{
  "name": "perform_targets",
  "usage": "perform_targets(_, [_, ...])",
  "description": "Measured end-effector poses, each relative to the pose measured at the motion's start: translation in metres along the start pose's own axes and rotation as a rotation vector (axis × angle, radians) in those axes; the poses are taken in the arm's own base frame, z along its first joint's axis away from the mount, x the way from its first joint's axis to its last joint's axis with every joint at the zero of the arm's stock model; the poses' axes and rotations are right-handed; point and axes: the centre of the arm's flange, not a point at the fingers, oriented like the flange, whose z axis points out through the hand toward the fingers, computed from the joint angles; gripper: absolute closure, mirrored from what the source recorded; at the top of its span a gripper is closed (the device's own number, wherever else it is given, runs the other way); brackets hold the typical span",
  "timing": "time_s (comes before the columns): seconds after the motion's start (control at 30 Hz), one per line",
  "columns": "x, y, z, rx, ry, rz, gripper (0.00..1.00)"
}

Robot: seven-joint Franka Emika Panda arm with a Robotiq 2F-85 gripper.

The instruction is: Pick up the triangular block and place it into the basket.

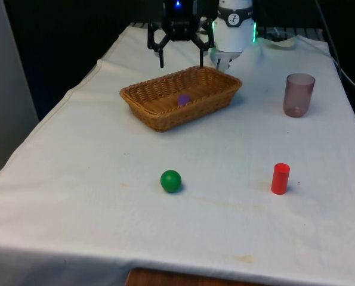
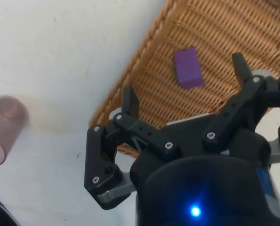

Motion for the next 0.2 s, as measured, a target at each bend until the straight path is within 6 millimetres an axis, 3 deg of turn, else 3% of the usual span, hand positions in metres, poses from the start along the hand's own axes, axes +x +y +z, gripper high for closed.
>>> perform_targets(0.2, [0.0106,-0.0087,-0.0070,0.006,0.001,-0.002,0.00])
